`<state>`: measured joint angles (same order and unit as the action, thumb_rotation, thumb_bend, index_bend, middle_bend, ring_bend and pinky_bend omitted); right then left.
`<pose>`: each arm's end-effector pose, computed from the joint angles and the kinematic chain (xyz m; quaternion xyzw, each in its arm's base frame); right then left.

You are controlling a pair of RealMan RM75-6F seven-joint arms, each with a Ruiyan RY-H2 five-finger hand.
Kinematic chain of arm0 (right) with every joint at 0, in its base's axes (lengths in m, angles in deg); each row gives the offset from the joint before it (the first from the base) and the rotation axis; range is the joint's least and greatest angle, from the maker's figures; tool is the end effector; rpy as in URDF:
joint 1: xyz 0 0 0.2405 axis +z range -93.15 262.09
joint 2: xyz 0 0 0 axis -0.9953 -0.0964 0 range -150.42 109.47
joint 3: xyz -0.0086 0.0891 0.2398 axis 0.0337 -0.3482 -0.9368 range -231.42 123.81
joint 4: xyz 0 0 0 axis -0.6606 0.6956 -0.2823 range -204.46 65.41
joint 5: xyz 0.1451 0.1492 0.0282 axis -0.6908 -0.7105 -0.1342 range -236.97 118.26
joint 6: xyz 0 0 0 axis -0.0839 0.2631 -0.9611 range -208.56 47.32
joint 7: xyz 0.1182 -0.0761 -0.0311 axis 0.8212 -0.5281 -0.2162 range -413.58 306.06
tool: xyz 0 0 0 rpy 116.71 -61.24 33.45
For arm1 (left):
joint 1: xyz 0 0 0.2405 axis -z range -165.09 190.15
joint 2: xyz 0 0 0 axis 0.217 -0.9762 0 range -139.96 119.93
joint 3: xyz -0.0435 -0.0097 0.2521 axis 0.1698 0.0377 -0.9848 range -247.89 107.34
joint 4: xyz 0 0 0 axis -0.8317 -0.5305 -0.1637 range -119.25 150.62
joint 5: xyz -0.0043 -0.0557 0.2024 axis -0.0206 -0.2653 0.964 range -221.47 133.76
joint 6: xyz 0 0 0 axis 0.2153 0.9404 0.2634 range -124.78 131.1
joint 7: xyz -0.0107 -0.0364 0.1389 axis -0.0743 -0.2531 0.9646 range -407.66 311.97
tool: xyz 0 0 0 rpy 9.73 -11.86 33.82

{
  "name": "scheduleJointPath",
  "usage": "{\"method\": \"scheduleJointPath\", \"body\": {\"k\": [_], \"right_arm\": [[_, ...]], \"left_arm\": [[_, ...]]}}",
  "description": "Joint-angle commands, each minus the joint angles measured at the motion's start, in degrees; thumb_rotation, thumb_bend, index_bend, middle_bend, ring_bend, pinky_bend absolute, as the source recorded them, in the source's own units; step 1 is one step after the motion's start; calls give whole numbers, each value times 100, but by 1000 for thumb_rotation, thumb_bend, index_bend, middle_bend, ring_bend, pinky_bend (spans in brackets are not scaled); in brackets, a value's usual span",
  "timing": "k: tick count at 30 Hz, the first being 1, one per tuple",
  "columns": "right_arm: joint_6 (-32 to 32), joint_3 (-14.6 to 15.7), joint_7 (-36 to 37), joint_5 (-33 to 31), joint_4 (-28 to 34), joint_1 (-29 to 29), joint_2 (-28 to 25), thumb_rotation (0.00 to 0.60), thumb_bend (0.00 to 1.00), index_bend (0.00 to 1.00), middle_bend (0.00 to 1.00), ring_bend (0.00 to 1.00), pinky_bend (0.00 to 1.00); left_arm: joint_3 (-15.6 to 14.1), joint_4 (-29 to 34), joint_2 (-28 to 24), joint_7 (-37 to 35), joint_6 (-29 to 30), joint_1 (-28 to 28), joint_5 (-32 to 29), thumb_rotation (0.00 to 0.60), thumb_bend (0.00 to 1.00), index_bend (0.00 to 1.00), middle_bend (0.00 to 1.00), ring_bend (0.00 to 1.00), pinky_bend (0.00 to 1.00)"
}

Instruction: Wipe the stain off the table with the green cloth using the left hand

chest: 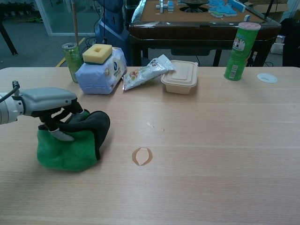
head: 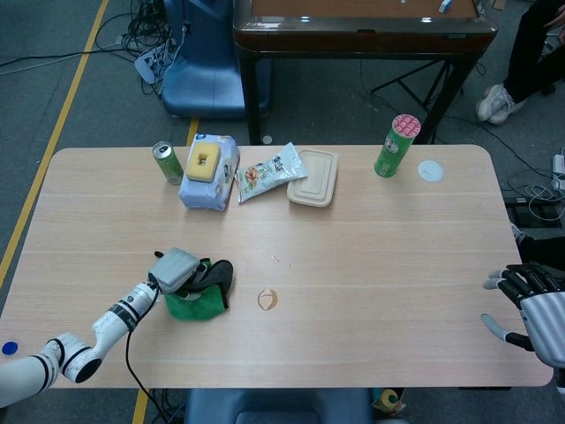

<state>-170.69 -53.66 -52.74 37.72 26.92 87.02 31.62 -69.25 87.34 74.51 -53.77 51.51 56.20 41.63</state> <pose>-0.2900 -0.1554 0.2092 0.6581 -0.3155 0.3837 0.5658 -0.2015 0.3477 -0.0094 -0.8157 -0.3463 -0.3199 0.3351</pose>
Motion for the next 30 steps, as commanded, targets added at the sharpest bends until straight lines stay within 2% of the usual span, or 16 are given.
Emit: {"method": "scheduleJointPath", "body": {"k": [1,5,16,23,30], "right_arm": [[2,-1,3,1,-5,2,5,600,296,400,355,231,197],[26,-6,-1,-21,-9,8,16,600,296,400,355,231,197],[29,-1,-25,-82,16,-26,-15,600,296,400,355,231,197],[33,1,-15,-108,7,-41,-15,600,297,401,355,231,197],[39,-4,-16,-112,16,-42,-20,600,296,400,355,232,197]], "left_arm": [[142,408,-66,-69,151,23,-29,600,194,683,712,740,999],[221,679,71,89,121,142,-20,600,195,666,710,732,998],[489,798,572,137,-114,503,-179,600,193,632,696,718,998],[486,624,874,158,-420,743,-244,600,194,602,660,704,970],[499,183,1353,424,-560,895,-392,600,194,581,637,690,930]]}}
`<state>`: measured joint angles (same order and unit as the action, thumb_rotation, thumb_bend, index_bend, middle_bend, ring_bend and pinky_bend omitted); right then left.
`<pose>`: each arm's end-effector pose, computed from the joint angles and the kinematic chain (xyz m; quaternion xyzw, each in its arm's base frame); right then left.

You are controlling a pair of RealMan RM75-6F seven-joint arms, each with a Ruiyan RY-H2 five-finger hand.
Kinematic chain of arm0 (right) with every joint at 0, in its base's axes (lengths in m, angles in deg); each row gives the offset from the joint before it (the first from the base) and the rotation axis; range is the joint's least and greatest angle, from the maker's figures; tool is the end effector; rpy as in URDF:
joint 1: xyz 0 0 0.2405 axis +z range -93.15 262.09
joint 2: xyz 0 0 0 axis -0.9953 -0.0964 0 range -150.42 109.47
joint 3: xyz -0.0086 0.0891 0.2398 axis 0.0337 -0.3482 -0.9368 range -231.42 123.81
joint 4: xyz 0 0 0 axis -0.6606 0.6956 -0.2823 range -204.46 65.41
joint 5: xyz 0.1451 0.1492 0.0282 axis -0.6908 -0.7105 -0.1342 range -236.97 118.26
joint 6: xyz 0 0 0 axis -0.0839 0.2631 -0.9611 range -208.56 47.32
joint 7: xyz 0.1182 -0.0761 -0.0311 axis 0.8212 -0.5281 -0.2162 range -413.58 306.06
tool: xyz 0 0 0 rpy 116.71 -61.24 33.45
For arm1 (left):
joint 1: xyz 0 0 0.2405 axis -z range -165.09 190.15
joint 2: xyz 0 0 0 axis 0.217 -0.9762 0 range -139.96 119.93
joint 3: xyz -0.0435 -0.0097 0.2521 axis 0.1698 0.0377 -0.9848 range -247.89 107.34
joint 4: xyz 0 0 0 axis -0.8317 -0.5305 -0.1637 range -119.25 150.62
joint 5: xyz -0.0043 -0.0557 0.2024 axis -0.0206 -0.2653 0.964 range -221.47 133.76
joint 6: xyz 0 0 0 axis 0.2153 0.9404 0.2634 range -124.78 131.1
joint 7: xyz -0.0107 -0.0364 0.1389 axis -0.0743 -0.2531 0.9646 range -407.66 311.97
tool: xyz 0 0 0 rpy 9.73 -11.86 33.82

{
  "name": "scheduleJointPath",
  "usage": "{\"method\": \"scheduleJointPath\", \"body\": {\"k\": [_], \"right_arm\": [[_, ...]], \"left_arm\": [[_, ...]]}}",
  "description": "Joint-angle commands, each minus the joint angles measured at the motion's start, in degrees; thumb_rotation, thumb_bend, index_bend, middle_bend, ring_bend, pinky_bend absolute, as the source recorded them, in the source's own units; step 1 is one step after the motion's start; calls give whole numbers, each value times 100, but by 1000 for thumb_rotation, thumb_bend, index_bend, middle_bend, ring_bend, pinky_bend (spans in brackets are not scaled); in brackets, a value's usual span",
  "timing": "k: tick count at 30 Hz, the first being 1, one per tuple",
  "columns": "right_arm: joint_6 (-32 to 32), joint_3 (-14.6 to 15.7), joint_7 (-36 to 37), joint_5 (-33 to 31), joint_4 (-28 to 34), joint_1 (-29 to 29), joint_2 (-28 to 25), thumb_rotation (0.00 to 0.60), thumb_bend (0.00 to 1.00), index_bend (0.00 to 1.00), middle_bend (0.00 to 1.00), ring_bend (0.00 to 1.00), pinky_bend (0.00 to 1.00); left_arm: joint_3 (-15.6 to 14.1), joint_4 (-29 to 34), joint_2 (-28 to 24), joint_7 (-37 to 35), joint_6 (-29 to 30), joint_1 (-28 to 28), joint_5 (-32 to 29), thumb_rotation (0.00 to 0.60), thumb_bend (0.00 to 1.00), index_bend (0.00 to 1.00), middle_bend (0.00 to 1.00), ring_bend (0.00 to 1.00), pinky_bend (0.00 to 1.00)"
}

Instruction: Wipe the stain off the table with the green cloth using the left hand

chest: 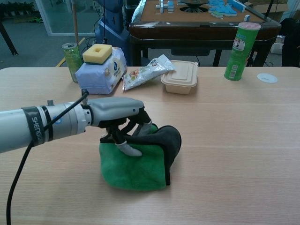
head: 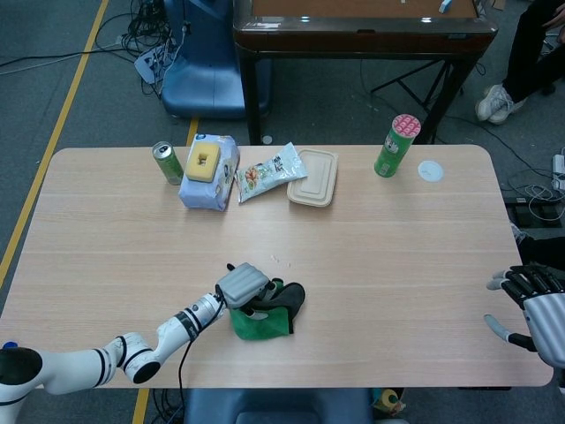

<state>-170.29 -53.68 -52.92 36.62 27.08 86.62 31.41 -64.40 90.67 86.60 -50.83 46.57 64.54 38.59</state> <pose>-0.2935 -0.1538 0.2106 0.6533 -0.3220 0.3754 0.5732 -0.0924 0.3268 -0.0868 -0.8299 -0.3571 -0.3713 0.2142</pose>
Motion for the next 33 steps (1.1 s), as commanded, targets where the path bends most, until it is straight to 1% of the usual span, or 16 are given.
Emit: {"method": "scheduleJointPath", "body": {"k": [1,11,17,24,29,33], "right_arm": [[-2,-1,4,-4,-3,-3,0,600,296,400,355,231,198],[-1,-7,7,-43,-17,-20,4,600,296,401,355,231,197],[-7,-11,-1,-31,-6,-21,6,600,296,400,355,232,197],[-47,-13,-9,-22,3,-43,-6,600,296,400,355,231,198],[-54,-10,-24,2,22,-45,-10,600,296,400,355,231,197],[-44,-12,-39,9,40,-39,-15,600,296,401,355,231,197]], "left_arm": [[26,-214,202,190,-89,74,-138,600,194,579,635,688,925],[71,-937,678,764,-163,151,-485,600,194,571,625,677,905],[98,-1384,895,1068,65,116,-521,600,194,569,625,676,905],[200,-2057,1061,1443,311,45,-660,600,194,570,625,675,905],[320,-2381,1107,1514,388,-24,-830,600,194,568,625,673,905],[318,-2328,1084,1318,360,-65,-829,600,194,568,625,673,905]]}}
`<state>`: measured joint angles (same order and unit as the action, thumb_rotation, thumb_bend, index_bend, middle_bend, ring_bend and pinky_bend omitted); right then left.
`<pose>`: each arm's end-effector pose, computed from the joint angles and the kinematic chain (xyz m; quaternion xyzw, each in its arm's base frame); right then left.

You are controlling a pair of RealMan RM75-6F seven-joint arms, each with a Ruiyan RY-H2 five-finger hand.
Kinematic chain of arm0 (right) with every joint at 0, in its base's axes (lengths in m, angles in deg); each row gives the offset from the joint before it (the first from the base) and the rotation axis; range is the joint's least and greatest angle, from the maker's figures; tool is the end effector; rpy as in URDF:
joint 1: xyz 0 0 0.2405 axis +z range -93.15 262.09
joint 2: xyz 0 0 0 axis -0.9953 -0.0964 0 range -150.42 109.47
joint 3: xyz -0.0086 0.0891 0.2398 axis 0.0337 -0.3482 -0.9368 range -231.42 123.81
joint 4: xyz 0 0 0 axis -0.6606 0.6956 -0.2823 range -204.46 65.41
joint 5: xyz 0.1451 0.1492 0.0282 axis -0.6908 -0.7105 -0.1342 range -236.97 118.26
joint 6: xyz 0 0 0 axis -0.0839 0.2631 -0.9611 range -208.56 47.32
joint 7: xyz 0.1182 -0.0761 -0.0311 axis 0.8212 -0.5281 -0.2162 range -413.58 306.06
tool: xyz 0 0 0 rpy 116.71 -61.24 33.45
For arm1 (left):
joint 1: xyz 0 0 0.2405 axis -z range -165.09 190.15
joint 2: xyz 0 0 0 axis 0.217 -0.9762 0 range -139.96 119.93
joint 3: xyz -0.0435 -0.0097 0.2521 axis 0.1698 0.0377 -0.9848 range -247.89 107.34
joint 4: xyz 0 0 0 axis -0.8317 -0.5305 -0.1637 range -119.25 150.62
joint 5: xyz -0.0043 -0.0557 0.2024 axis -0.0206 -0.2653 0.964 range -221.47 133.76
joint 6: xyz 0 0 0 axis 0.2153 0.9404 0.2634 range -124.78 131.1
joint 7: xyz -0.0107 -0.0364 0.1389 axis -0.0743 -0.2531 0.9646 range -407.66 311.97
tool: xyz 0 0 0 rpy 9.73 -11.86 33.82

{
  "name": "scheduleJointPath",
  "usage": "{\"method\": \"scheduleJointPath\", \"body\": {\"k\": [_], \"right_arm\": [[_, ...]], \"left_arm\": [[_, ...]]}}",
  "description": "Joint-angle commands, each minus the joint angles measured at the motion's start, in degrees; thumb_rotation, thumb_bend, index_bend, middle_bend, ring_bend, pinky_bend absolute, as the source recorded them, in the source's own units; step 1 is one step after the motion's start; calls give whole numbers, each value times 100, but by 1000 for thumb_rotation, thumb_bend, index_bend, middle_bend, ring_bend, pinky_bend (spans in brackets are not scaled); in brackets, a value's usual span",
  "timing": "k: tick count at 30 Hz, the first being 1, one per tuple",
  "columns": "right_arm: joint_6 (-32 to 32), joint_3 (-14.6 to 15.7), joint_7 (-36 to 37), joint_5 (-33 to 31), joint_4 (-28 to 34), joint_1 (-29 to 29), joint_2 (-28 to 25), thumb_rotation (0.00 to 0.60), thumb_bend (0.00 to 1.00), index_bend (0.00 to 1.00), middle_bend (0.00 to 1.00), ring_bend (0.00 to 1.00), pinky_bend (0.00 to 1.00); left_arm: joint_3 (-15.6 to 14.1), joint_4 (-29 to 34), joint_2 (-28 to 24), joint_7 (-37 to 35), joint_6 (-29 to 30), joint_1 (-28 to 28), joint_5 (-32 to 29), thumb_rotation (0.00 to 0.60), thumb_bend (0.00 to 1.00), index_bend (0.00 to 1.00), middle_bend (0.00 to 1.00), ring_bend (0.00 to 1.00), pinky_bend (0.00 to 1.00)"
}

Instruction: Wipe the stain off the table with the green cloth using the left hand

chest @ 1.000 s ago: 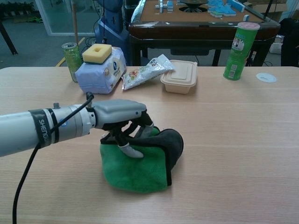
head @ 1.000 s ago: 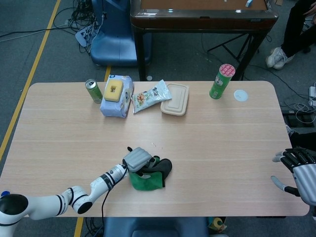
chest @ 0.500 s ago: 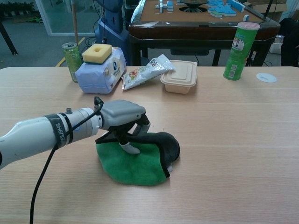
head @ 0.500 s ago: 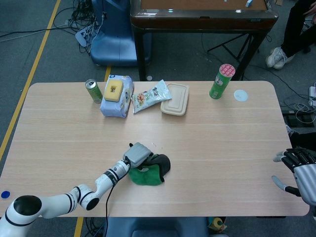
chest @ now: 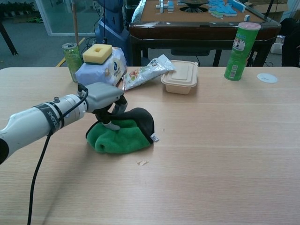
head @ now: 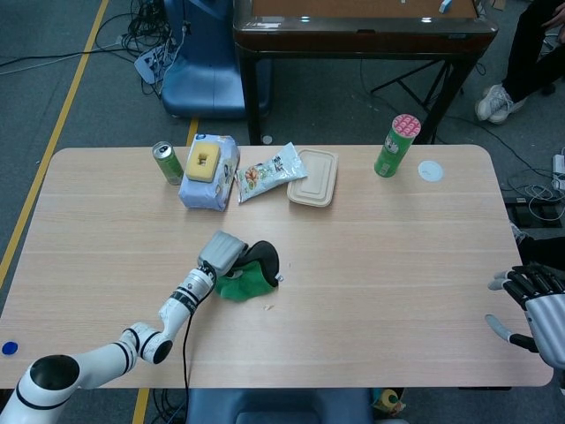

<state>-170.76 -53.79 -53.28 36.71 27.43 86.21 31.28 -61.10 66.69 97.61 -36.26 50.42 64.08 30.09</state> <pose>-0.2925 -0.1520 0.2118 0.6512 -0.3200 0.3763 0.5761 -0.1358 0.3890 -0.0948 -0.8013 -0.2842 -0.3331 0.4077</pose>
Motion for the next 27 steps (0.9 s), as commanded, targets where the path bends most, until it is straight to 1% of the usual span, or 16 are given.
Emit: {"method": "scheduleJointPath", "body": {"k": [1,4,9,15,17,23,27], "right_arm": [[7,-3,-7,0,8,5,-1,600,296,400,355,231,197],[29,-4,-28,4,28,17,-5,600,296,400,355,231,197],[30,-11,-58,-1,56,17,-16,600,296,400,355,231,197],[26,-10,-82,2,79,11,-20,600,296,400,355,231,197],[29,-10,-85,6,79,14,-16,600,296,400,355,231,197],[39,-16,-71,2,61,22,0,600,296,400,355,231,197],[38,-19,-42,-8,36,21,12,600,296,400,355,231,198]], "left_arm": [[-28,119,-29,-211,-37,-26,44,600,194,568,625,673,905],[-123,241,-33,-329,-37,-26,184,600,194,569,625,673,905],[-305,638,-87,-543,-186,4,389,600,194,570,625,672,905],[-534,1055,-132,-566,-242,12,633,600,194,571,625,672,905],[-636,1320,-172,-586,-241,10,756,600,194,571,625,672,905],[-740,1914,-343,-612,-318,24,864,600,194,571,625,672,904],[-797,2127,-398,-548,-410,39,868,600,194,571,625,672,904]]}}
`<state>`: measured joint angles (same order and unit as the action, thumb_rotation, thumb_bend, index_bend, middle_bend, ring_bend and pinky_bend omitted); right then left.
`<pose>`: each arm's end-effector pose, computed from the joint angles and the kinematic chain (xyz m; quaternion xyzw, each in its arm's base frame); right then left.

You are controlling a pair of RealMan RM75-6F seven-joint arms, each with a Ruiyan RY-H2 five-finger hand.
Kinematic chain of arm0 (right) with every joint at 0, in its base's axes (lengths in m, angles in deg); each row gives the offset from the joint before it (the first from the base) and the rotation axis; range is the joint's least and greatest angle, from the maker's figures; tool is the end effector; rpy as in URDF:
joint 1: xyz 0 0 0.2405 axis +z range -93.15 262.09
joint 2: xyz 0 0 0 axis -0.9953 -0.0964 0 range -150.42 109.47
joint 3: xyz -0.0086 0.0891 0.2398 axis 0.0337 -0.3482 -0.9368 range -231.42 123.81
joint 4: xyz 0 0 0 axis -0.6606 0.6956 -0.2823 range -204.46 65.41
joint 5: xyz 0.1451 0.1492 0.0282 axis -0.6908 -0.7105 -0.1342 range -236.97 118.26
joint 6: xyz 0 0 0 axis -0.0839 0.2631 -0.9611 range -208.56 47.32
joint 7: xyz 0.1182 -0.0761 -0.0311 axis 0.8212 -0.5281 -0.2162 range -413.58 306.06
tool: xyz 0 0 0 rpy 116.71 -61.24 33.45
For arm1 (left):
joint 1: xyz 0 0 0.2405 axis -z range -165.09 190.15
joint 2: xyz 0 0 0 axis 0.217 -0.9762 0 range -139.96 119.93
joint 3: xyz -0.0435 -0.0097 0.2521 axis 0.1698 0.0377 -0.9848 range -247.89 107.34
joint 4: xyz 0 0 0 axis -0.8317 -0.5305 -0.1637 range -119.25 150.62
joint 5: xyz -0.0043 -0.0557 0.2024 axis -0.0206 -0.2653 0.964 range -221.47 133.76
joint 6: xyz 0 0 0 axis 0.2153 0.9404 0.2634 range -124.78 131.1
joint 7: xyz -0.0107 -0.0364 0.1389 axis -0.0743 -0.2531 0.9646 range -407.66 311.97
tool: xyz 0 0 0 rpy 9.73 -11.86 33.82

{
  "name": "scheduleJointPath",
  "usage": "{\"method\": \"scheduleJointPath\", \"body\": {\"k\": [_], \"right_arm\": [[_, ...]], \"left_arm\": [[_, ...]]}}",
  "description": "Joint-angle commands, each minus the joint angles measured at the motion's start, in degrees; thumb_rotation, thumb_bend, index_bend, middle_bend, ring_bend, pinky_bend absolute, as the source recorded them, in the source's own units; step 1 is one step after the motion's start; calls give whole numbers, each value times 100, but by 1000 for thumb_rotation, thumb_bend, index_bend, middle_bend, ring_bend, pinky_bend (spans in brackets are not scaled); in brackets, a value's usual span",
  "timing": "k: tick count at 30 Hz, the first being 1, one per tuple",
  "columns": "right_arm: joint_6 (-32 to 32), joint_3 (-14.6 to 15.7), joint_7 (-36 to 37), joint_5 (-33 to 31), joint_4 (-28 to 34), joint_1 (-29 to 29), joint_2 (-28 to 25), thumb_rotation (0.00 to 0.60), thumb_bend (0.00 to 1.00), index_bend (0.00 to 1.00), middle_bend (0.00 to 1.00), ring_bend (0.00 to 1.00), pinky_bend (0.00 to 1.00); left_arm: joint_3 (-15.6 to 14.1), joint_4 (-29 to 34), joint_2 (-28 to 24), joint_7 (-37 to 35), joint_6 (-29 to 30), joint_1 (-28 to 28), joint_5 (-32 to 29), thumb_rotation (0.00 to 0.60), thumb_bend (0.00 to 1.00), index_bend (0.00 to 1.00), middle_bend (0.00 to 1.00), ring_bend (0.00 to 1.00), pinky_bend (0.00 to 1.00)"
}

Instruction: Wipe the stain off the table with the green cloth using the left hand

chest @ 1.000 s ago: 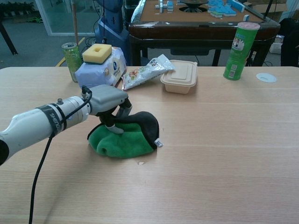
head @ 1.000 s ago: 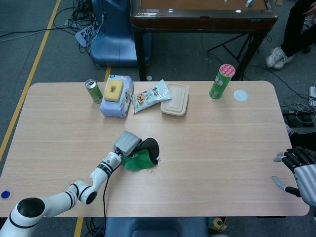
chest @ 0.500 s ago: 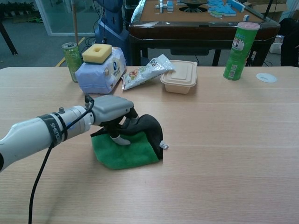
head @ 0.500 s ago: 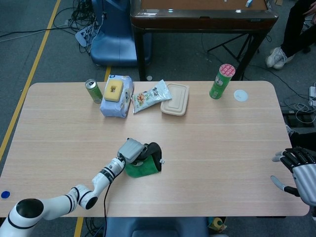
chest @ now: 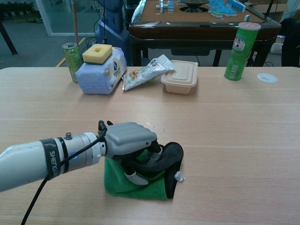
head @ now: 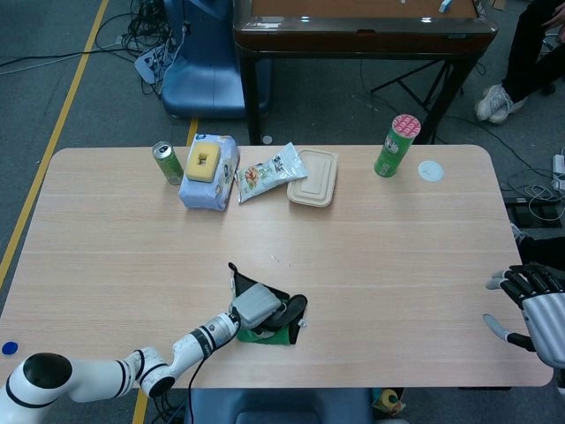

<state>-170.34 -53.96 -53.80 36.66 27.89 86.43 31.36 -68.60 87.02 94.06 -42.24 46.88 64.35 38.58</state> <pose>-0.2908 -0.1537 0.2102 0.6523 -0.3199 0.3763 0.5750 -0.0933 0.2920 -0.1309 -0.8677 -0.3060 -0.3355 0.2020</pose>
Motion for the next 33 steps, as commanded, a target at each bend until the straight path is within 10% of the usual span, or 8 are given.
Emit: {"method": "scheduleJointPath", "body": {"k": [1,33], "right_arm": [[-5,-2,16,-4,-15,-2,6,600,296,400,355,231,198],[-18,-23,-17,8,33,6,-19,600,296,400,355,231,197]], "left_arm": [[-58,97,-38,91,-66,14,22,600,194,571,625,672,904],[657,-2157,537,1106,526,-147,-704,600,193,557,609,651,889]]}}
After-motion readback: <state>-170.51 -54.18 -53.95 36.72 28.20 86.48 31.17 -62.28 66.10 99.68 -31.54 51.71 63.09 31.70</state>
